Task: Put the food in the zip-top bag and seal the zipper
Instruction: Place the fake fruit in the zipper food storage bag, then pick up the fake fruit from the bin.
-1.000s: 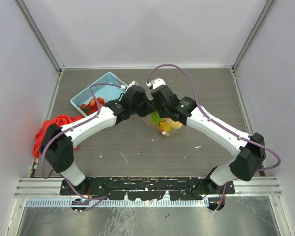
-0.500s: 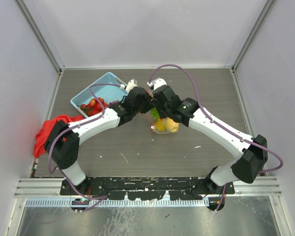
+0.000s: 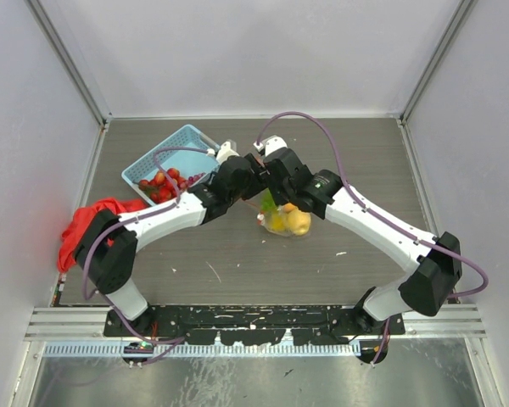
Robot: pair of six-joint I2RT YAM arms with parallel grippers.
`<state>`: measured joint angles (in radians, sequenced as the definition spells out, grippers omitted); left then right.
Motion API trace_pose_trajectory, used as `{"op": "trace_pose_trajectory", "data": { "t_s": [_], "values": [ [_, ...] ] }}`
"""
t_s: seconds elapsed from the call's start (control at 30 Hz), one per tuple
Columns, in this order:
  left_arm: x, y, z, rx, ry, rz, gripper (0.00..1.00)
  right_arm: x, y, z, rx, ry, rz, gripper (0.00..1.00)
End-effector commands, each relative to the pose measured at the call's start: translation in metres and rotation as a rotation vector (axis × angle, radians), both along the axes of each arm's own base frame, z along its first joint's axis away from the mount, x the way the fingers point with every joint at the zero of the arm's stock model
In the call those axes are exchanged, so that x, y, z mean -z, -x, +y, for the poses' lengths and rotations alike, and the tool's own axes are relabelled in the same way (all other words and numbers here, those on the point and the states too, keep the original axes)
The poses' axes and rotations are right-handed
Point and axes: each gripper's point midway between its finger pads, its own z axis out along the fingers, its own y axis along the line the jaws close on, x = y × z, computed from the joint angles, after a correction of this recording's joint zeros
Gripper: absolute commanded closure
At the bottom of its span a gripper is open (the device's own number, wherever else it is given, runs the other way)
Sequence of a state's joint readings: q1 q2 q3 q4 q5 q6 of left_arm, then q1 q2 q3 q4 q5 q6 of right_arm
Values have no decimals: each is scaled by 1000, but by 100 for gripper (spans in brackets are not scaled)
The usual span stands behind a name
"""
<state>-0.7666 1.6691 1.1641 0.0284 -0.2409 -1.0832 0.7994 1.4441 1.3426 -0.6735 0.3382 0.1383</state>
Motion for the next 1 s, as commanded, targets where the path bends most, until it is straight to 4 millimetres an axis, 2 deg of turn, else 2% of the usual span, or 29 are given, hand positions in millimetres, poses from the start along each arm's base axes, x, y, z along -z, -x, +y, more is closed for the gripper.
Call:
{"op": "trace_pose_trajectory", "data": {
  "t_s": [0.0,0.23,0.4,0.57,0.77,0.97],
  "values": [
    [-50,7,10,4,42,-102,43,-29,-5,5,15,-79,-80,99],
    [-62,36,27,56,20,-77,42,-32,-7,3,32,-74,-94,99],
    [-71,64,37,122,15,-36,42,-33,-8,3,36,-71,-95,99],
    [-74,89,58,149,-30,-6,43,-34,-9,3,38,-69,-97,99],
    [-56,111,90,104,-75,29,44,-34,-9,3,38,-64,-93,99],
    [-35,117,92,113,-87,70,45,-32,-10,6,31,-64,-84,99]
  ]
}}
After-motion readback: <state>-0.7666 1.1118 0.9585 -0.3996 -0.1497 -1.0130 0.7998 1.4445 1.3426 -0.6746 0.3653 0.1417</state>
